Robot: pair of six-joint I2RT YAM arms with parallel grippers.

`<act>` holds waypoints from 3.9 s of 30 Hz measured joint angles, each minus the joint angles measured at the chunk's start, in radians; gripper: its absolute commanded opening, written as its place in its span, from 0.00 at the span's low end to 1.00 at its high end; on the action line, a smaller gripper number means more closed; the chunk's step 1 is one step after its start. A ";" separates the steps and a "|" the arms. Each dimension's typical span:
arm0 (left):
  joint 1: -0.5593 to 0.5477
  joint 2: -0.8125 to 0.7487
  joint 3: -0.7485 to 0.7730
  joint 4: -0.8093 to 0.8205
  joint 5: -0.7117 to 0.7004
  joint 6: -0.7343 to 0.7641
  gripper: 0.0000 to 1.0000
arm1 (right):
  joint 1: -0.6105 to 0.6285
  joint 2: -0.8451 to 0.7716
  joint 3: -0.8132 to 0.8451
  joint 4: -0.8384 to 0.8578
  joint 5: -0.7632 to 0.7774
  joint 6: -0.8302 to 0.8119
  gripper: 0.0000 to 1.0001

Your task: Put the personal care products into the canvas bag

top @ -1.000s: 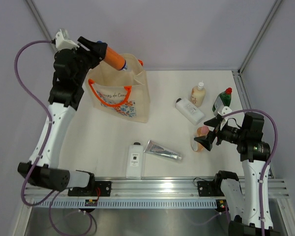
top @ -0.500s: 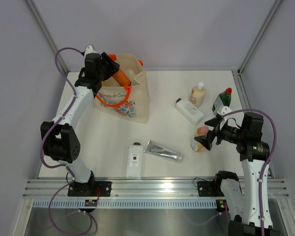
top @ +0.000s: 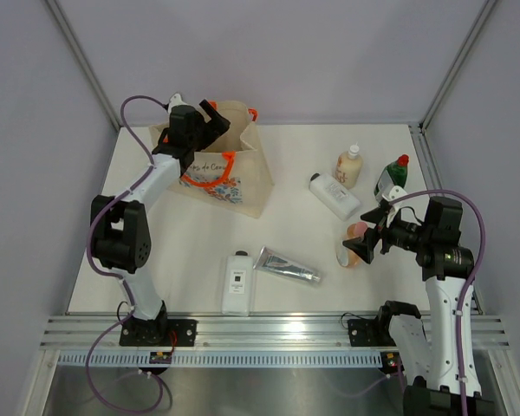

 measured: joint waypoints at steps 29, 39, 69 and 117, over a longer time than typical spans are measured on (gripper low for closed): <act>0.072 -1.104 -0.492 -0.140 0.355 0.289 0.99 | 0.001 0.124 0.337 -0.331 0.493 0.008 0.99; 0.072 -1.408 -0.760 -0.312 0.365 0.245 0.99 | 0.141 0.247 0.231 -0.338 0.502 -0.024 0.99; -0.140 -1.346 -0.923 0.024 0.652 0.150 0.99 | 0.300 0.460 0.287 -0.260 0.512 0.098 0.00; -0.676 -0.037 -0.417 0.935 0.974 0.220 0.00 | 0.309 0.458 0.488 -0.258 -0.025 0.139 0.69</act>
